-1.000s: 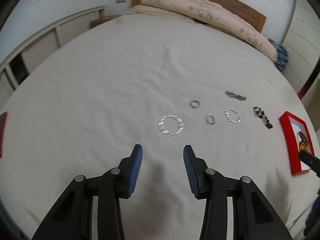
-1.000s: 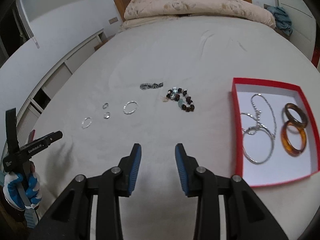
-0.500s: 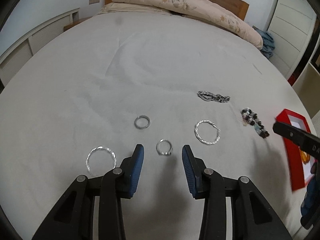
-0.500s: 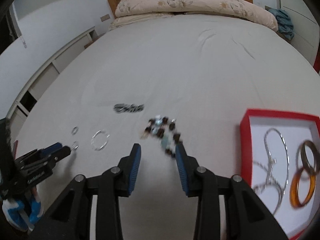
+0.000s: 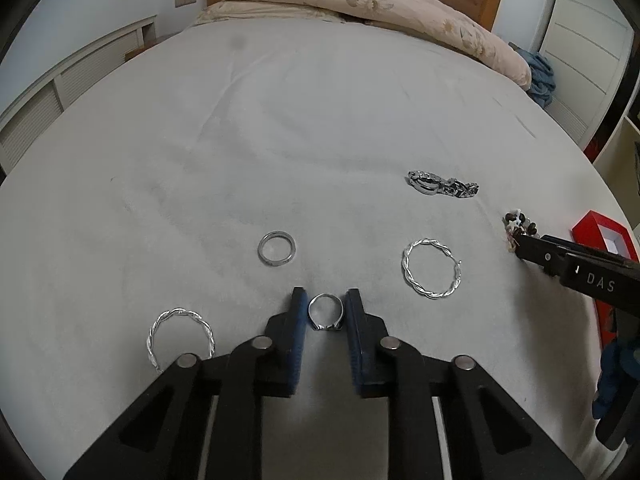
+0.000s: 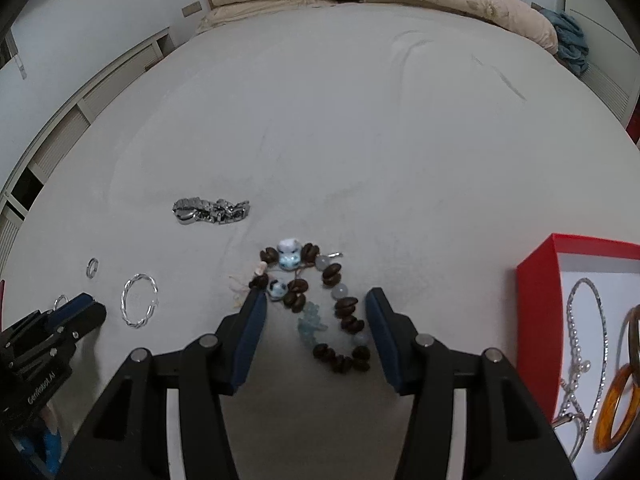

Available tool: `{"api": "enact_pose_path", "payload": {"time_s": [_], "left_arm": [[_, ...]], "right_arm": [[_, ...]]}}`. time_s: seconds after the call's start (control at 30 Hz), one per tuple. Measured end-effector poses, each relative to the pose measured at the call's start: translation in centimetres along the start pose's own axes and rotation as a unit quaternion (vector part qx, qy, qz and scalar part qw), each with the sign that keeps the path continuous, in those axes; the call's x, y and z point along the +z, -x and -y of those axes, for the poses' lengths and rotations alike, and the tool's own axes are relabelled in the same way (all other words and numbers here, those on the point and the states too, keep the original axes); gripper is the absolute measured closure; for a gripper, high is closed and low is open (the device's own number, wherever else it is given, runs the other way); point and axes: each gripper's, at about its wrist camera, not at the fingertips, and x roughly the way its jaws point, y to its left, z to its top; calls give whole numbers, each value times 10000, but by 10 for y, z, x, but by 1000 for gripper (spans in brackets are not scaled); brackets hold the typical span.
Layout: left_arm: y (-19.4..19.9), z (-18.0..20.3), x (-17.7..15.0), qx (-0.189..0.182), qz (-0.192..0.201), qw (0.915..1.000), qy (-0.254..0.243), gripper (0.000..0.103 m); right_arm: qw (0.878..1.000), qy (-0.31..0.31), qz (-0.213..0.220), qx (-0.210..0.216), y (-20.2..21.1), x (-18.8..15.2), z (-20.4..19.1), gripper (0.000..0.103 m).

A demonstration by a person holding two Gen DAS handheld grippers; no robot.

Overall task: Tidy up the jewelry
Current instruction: 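Carry the ring and beaded bracelet into the red box and release both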

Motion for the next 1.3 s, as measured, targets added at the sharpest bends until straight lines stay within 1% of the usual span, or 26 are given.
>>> {"api": "enact_pose_path", "payload": {"time_s": [0.03, 0.07, 0.1, 0.17, 0.37, 0.5, 0.7, 0.87, 1.0, 1.1, 1.2, 1.3], "left_arm": [[0, 0, -1, -2, 7, 10000, -3, 84], [0, 2, -1, 9, 18, 10000, -14, 85], [0, 3, -1, 13, 26, 10000, -25, 85], [2, 2, -1, -13, 22, 10000, -3, 85], [15, -2, -3, -12, 45, 10000, 17, 85], [35, 0, -6, 11, 143, 9999, 50, 85], [76, 8, -7, 18, 398, 9992, 5, 85], [109, 27, -6, -76, 636, 9979, -104, 85], [126, 51, -5, -219, 756, 9967, -215, 85], [132, 78, -3, -369, 805, 9954, -354, 85], [129, 112, 0, -595, 762, 9940, -516, 85], [119, 153, 1, -837, 656, 9916, -742, 85]], "right_arm": [[10000, -17, 19, 31, 0, -1, 1, 63], [10000, -38, 25, 53, 1, -1, 2, 77], [9999, -76, 33, 91, 2, -2, 5, 88], [9997, -140, 30, 198, 4, -4, 8, 91], [9989, -164, 144, 412, 23, -10, 5, 94], [9979, -131, 300, 553, 52, -14, -2, 94], [9954, -122, 658, 685, 112, -16, -8, 94], [9930, -160, 975, 650, 164, -24, -3, 94], [9909, -269, 1207, 522, 203, -35, 17, 94], [9895, -401, 1340, 362, 224, -46, 40, 94], [9883, -606, 1387, 184, 233, -55, 68, 94], [9866, -884, 1368, 26, 237, -69, 108, 94]]}}
